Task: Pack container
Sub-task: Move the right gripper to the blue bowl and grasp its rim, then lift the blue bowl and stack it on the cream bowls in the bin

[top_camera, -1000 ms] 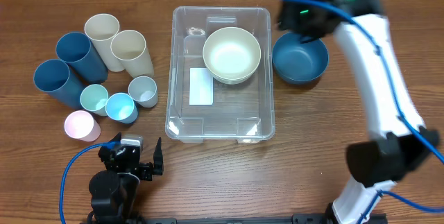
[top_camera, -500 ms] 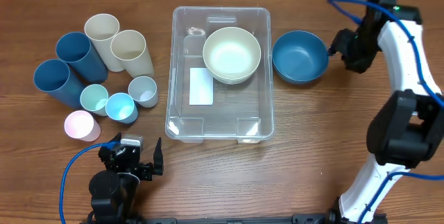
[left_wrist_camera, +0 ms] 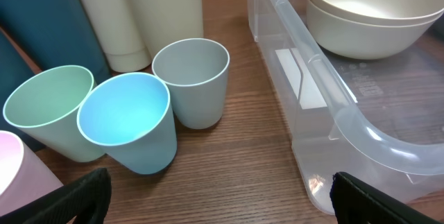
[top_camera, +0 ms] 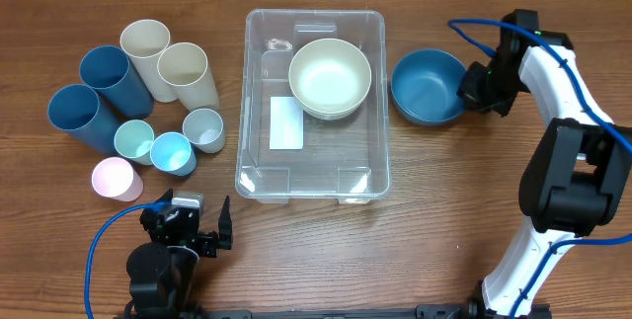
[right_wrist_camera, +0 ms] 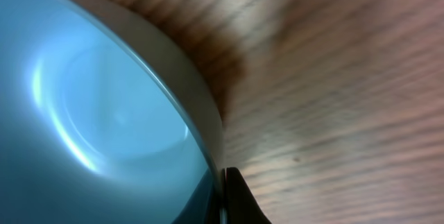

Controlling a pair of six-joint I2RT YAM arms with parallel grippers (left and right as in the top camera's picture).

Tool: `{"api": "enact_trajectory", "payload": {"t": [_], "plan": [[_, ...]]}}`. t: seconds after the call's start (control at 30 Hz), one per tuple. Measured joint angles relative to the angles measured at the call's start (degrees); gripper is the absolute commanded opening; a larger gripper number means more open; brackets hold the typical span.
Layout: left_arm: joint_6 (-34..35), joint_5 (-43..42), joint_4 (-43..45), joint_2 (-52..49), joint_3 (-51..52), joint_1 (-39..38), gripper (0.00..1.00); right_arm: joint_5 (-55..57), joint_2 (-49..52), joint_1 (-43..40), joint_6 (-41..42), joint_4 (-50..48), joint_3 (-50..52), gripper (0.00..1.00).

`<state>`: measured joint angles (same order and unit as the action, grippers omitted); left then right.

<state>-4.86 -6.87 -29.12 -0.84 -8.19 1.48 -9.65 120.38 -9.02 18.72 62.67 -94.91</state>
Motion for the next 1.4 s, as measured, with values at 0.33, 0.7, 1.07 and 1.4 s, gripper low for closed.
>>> {"api": "enact_trajectory", "payload": {"t": [0.33, 0.7, 1.07, 1.4], "plan": [[0.0, 0.0, 0.0, 0.0, 0.0, 0.0, 1.00, 0.0, -18.3, 3.6, 0.9, 8.0, -17.2, 0.04], [0.0, 0.0, 0.0, 0.0, 0.0, 0.0, 1.00, 1.1, -11.8, 26.5, 1.9, 3.4, -16.7, 0.04], [0.0, 0.0, 0.0, 0.0, 0.0, 0.0, 1.00, 3.9, -3.8, 26.5, 2.3, 0.4, -16.1, 0.04], [0.0, 0.0, 0.0, 0.0, 0.0, 0.0, 1.00, -1.0, -3.7, 26.5, -0.5, 2.6, -16.1, 0.60]]}}
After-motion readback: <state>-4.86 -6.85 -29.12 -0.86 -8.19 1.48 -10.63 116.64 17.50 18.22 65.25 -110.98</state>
